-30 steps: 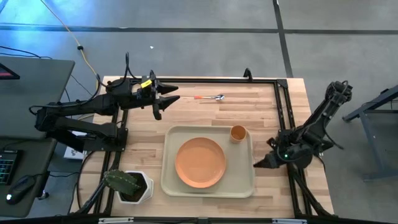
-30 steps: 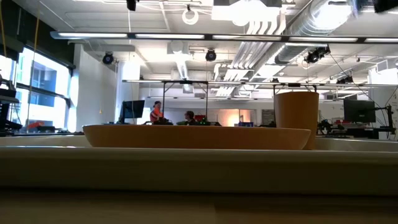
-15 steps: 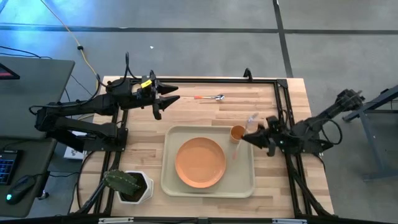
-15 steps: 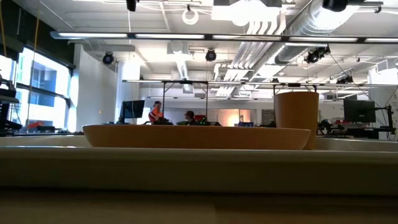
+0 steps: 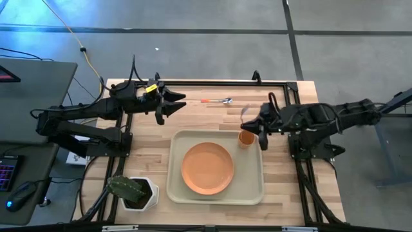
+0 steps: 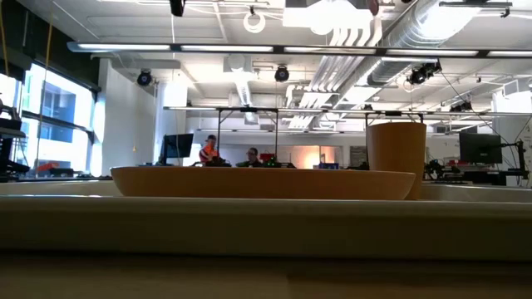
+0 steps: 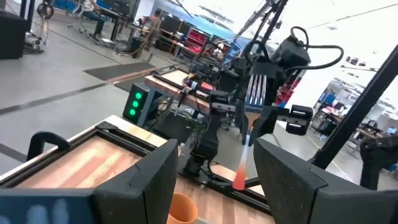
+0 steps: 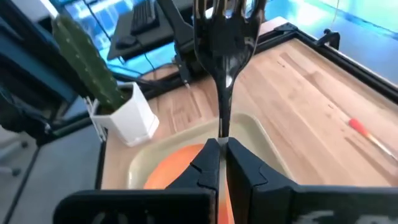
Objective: Pick and place plate/cup/fork/spoon on tray
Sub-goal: Put the orange fork to the right of the orange plate on the gray tray
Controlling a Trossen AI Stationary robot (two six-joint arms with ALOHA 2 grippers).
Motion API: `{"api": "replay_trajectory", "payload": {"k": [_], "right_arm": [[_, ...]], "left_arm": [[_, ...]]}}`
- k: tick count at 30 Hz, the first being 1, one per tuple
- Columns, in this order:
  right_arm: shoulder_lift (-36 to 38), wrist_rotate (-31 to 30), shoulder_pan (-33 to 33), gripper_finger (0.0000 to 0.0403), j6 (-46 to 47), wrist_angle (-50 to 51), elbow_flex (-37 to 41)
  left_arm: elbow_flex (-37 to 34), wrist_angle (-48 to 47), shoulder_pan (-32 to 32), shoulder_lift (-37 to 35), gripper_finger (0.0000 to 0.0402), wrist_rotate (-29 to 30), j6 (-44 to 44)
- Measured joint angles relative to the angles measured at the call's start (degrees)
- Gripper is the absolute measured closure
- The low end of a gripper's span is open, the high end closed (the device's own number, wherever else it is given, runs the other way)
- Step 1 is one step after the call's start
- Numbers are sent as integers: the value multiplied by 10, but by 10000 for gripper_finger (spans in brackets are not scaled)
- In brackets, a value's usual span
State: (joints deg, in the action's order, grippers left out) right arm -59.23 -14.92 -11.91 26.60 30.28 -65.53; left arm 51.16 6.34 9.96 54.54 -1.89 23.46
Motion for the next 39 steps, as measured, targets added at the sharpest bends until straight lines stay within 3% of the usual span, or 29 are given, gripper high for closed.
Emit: {"api": "replay_trajectory", "payload": {"k": [6, 19, 24, 29, 35, 39], "right_arm": [[-36, 48, 27, 403, -19, 17, -31], [-40, 58, 29, 403, 0, 23, -31], [-42, 99, 17, 403, 109, 87, -31], [-52, 94, -29, 403, 263, 211, -31], [-103, 96, -85, 403, 449, 309, -31], [-149, 135, -111, 403, 534, 338, -31]], "left_arm": [[0, 0, 0, 0, 202, 0, 0], [0, 0, 0, 0, 202, 0, -15], [0, -1, 0, 0, 202, 0, -17], [0, -1, 0, 0, 202, 0, -32], [0, -1, 1, 0, 202, 1, -32], [0, 0, 2, 0, 202, 9, -32]]}}
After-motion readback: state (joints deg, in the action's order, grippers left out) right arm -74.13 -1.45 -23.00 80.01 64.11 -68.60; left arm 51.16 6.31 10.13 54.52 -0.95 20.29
